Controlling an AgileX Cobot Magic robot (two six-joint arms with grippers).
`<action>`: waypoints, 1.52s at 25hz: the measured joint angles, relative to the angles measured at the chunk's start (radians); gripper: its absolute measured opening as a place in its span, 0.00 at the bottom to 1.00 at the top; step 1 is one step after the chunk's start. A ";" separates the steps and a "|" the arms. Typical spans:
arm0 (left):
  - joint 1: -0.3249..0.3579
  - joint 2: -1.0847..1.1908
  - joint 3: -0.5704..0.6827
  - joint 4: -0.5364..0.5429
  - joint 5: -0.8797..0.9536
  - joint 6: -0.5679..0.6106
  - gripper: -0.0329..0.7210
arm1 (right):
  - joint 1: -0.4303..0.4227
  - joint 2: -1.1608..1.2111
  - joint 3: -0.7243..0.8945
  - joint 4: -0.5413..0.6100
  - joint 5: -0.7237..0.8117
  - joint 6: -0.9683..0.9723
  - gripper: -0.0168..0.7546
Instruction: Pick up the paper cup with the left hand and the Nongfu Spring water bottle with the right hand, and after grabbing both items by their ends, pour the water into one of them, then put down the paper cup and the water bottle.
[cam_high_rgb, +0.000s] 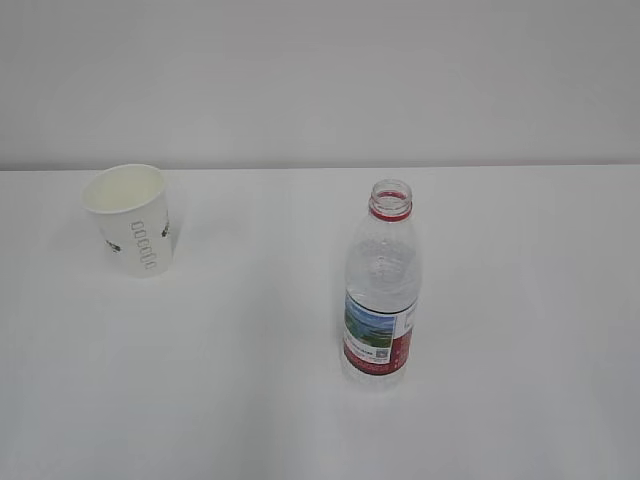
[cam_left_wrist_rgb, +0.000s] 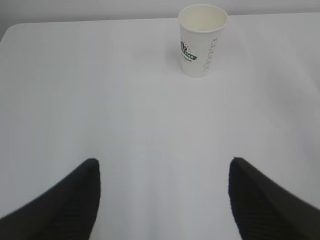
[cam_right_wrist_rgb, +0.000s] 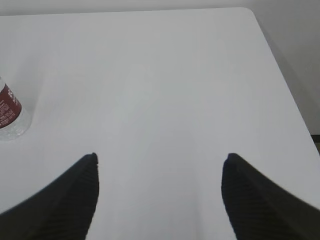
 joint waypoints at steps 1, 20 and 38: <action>0.000 0.000 0.000 0.000 0.000 0.000 0.81 | 0.000 0.000 0.000 0.000 0.000 0.000 0.77; 0.000 0.000 0.000 0.000 0.000 0.000 0.81 | 0.000 0.000 0.000 0.000 0.000 0.000 0.77; 0.000 0.000 0.000 0.000 0.000 0.000 0.81 | 0.000 0.000 0.000 0.000 0.000 0.000 0.77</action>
